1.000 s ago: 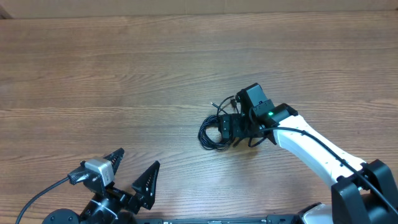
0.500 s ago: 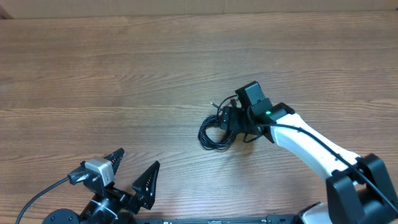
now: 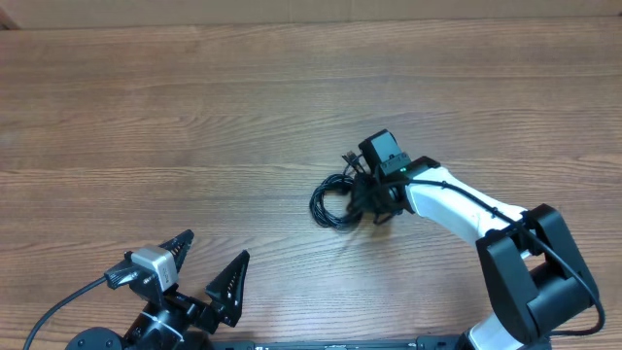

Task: Untangle cables
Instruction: 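Lift the cable bundle with the right gripper and pull it left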

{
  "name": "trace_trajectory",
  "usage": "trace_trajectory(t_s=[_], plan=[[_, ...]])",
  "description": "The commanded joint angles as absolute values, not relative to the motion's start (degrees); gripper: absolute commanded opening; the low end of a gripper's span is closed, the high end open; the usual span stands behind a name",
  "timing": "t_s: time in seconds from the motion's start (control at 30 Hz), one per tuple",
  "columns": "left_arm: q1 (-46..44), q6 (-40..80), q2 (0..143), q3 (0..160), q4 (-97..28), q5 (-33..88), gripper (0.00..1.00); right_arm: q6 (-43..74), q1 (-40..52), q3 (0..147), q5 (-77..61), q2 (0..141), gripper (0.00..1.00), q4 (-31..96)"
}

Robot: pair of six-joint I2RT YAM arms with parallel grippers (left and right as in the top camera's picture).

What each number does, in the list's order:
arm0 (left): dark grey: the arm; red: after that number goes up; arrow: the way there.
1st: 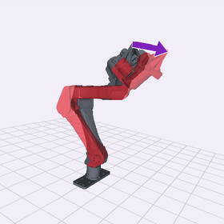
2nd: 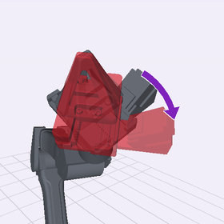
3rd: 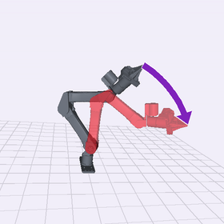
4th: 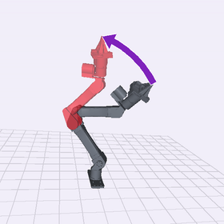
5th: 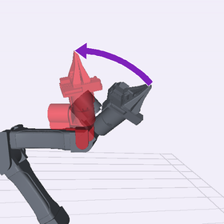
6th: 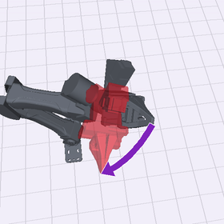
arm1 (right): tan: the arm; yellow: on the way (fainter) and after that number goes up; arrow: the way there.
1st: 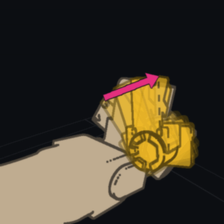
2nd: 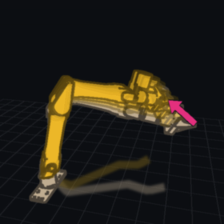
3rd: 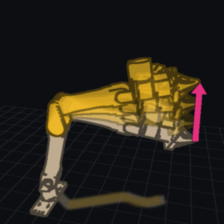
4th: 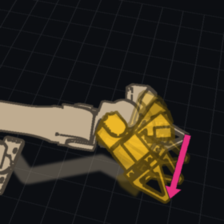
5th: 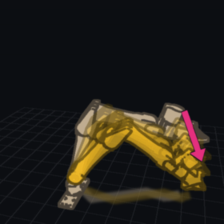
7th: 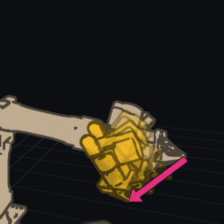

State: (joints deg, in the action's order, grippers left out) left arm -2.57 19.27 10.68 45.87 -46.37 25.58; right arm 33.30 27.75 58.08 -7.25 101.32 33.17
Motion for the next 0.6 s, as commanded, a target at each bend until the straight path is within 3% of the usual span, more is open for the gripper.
trace_trajectory(t_s=[0.0,0.43,0.57], plan=[[-2.3,18.4,10.9,45.8,-46.1,26.7,0.99,30.2,27.6,66.8,-7.8,96.1,0.04,34.7],[-2.3,17.9,10.9,45.7,-45.8,23.5,1.00,29.6,27.7,90.4,-8.5,91.6,0.04,59.0],[-2.3,19.0,10.9,45.1,-46.0,20.3,1.00,26.0,28.2,91.9,-16.6,90.3,0.04,62.4]])
